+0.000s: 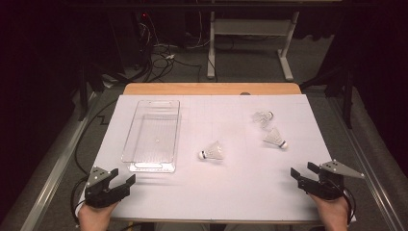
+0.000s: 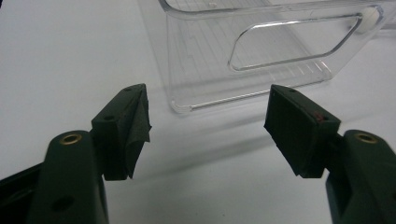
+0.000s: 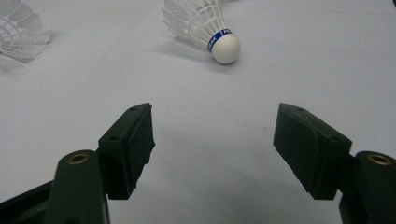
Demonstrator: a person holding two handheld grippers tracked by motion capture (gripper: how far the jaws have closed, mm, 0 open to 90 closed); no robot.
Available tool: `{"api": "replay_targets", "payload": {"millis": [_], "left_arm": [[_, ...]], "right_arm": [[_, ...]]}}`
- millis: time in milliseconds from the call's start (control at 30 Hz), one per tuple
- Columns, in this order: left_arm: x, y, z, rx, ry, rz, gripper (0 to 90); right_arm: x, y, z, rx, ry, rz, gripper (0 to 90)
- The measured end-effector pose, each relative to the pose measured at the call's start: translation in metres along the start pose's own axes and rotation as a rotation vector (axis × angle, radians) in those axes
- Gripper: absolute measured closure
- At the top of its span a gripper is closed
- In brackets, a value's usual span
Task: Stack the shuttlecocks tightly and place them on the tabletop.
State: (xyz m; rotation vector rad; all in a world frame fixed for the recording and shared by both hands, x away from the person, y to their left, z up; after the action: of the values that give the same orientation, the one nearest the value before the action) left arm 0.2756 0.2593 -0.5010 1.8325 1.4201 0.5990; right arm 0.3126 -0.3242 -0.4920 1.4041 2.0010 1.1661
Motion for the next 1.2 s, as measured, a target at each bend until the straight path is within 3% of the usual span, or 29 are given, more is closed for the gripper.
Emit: {"api": "replay_targets", "payload": {"millis": [667,933,1200], "left_arm": [[-0.006,0.004,-0.003,-0.001,0.000,-0.015,32.4],[-0.008,0.003,-0.007,0.001,-0.025,-0.036,32.6],[-0.015,0.008,-0.009,-0.004,-0.039,-0.012,33.4]], "right_arm": [[-0.001,-0.001,0.000,0.002,0.008,0.000,29.3],[-0.001,-0.001,0.000,0.002,0.005,-0.004,28.7],[0.000,-0.001,0.002,0.013,0.008,-0.007,28.5]]}}
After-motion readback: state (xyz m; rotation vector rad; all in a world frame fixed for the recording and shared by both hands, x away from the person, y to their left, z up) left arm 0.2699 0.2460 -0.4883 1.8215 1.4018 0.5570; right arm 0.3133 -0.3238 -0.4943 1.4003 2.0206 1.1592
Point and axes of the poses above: each handheld gripper's, and its own axes: z roughly forward along the jaws, y roughly out of its top, x roughly to its left, the point moved 5 cm from there along z, roughly forward along the jaws, and after that the axes turned 5 degrees about y, right-handed, at the moved point
